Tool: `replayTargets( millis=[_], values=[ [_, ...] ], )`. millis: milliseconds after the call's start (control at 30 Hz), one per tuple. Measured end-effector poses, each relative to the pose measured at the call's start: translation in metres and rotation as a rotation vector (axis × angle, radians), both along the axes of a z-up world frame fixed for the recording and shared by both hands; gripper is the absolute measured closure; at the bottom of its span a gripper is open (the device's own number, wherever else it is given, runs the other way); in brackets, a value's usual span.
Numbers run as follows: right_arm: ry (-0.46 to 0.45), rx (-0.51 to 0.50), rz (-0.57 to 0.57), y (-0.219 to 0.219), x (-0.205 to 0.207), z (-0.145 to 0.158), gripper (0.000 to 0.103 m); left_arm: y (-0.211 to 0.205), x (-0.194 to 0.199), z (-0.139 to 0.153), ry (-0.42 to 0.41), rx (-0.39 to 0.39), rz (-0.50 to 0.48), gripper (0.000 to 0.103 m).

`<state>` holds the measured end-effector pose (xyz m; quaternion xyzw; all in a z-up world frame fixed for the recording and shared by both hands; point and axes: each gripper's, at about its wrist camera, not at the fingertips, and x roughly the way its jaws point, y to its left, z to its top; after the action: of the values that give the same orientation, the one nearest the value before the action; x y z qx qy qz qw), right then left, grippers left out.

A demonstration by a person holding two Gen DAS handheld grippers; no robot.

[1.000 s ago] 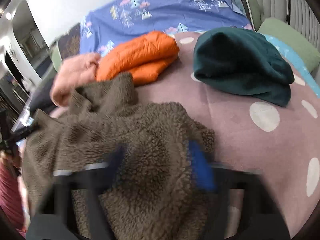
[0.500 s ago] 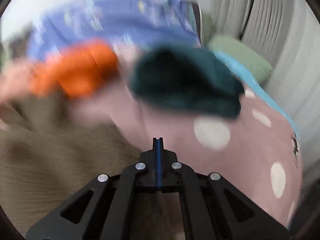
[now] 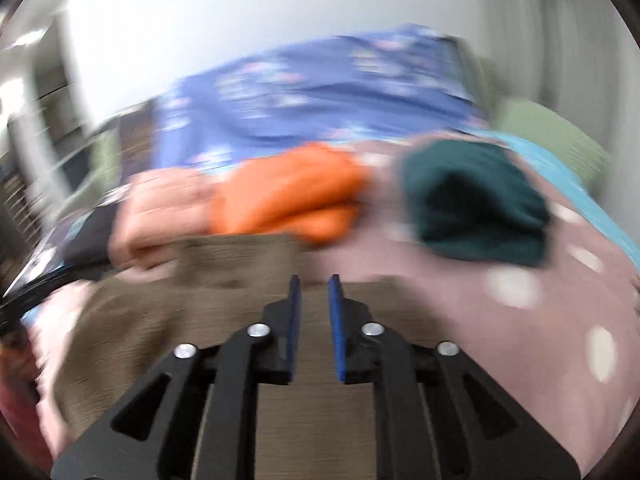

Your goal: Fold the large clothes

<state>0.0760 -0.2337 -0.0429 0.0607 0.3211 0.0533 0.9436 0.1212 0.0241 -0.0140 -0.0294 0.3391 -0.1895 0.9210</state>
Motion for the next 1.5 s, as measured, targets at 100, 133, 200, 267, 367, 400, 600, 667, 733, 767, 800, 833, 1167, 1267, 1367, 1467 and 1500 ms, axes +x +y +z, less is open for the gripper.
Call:
replayTargets(
  millis=[100, 133, 200, 267, 367, 400, 600, 667, 733, 767, 800, 833, 1167, 1267, 1367, 1467, 1500],
  values=[
    [0.096, -0.097, 0.001, 0.026, 0.027, -0.040, 0.074, -0.054, 0.001, -0.033, -0.005, 0.208, -0.043, 0.033],
    [0.179, -0.131, -0.037, 0.020, 0.043, -0.073, 0.073, -0.065, 0.006, -0.052, 0.021, 0.285, -0.043, 0.033],
    [0.258, -0.015, -0.043, -0.001, 0.060, -0.113, 0.071, -0.065, 0.018, -0.095, 0.149, 0.276, -0.034, 0.033],
    [0.248, 0.113, -0.050, -0.019, 0.059, -0.103, 0.072, -0.060, 0.019, -0.086, 0.141, 0.250, -0.019, 0.033],
    [0.240, 0.022, -0.047, -0.007, 0.058, -0.102, 0.071, -0.064, 0.017, -0.088, 0.139, 0.282, -0.022, 0.033],
    [0.237, -0.009, -0.053, -0.002, 0.056, -0.098, 0.071, -0.064, 0.017, -0.086, 0.140, 0.282, -0.021, 0.033],
    [0.105, 0.032, -0.029, 0.020, 0.031, -0.052, 0.071, -0.045, 0.001, -0.047, 0.108, 0.094, -0.019, 0.043],
    [0.099, 0.005, 0.000, 0.036, 0.032, -0.051, 0.071, -0.049, -0.002, -0.047, 0.128, 0.123, -0.008, 0.043],
    [0.187, -0.049, -0.008, 0.045, 0.048, -0.078, 0.071, -0.058, 0.012, -0.069, 0.193, 0.221, 0.024, 0.043],
    [0.242, -0.078, -0.016, 0.048, 0.059, -0.104, 0.071, -0.062, 0.019, -0.083, 0.204, 0.241, 0.029, 0.041],
    [0.227, -0.109, -0.022, 0.049, 0.059, -0.112, 0.071, -0.063, 0.022, -0.086, 0.192, 0.240, 0.029, 0.040],
    [0.198, -0.164, -0.034, 0.057, 0.056, -0.108, 0.071, -0.063, 0.023, -0.085, 0.190, 0.236, 0.035, 0.041],
    [0.156, 0.056, -0.034, 0.051, 0.014, -0.068, 0.070, -0.063, 0.012, -0.082, 0.169, 0.243, 0.039, 0.040],
    [0.131, -0.047, -0.037, 0.070, -0.010, -0.067, 0.071, -0.063, 0.014, -0.084, 0.170, 0.242, 0.040, 0.041],
    [0.151, -0.184, -0.005, 0.085, -0.014, -0.114, 0.071, -0.062, 0.014, -0.084, 0.171, 0.233, 0.037, 0.040],
    [0.171, -0.142, -0.029, 0.083, -0.025, -0.095, 0.072, -0.063, 0.014, -0.084, 0.170, 0.236, 0.037, 0.040],
    [0.178, -0.087, -0.036, 0.080, -0.032, -0.087, 0.071, -0.062, 0.014, -0.083, 0.168, 0.232, 0.037, 0.040]
  ],
)
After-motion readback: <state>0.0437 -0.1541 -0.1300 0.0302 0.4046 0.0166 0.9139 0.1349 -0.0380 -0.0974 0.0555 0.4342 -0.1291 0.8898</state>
